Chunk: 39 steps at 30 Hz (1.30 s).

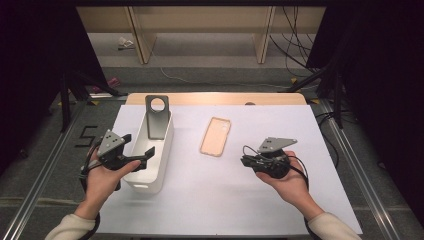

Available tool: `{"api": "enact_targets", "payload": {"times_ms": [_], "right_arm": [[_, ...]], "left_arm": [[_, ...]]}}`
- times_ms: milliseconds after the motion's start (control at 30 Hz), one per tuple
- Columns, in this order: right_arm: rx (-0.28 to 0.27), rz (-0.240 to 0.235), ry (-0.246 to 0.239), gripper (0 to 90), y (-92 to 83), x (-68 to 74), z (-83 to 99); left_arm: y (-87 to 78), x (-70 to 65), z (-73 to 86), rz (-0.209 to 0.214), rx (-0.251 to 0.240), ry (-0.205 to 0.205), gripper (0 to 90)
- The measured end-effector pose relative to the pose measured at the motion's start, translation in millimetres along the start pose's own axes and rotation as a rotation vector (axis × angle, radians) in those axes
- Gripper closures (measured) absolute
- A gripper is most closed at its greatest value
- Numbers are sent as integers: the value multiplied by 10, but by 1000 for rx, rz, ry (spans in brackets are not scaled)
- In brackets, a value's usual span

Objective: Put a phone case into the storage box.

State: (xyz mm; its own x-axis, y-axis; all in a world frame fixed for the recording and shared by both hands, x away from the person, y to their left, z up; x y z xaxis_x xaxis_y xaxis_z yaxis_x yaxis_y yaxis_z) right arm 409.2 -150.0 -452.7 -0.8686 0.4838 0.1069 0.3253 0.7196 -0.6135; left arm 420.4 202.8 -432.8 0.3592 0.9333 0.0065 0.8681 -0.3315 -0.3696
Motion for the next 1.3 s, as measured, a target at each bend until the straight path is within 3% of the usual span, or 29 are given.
{"api": "enact_targets", "payload": {"times_ms": [167, 400, 667, 1000, 1300], "right_arm": [[65, -1, -6, 900, 300, -61, -149], [134, 32, -23, 900, 774, -182, -321], [206, 79, 16, 900, 1156, -401, -326], [296, 120, 40, 900, 1357, -522, -186], [340, 127, 29, 900, 1396, -493, -168]], "left_arm": [[8, 7, 28, -1, 7, 1, 63], [12, 22, 39, -1, 12, 0, 66], [14, -2, 34, 9, 11, 0, 66], [21, 9, 49, 8, 17, 4, 67], [16, 19, 46, 6, 13, 2, 68]]}}
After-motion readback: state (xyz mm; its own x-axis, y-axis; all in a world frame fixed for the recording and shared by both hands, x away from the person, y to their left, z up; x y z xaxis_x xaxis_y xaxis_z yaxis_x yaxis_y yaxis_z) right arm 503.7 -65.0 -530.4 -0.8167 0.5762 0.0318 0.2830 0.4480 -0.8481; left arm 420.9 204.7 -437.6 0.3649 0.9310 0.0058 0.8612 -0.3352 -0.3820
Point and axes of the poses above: each handheld gripper's, and its own axes: y roughly forward along the jaws, z roughly out of its underside, x roughly to its left, the point moved 7 cm from there along y, roughly forward along the jaws, and after that the axes turned 9 degrees about -z, right-handed, at the moved point
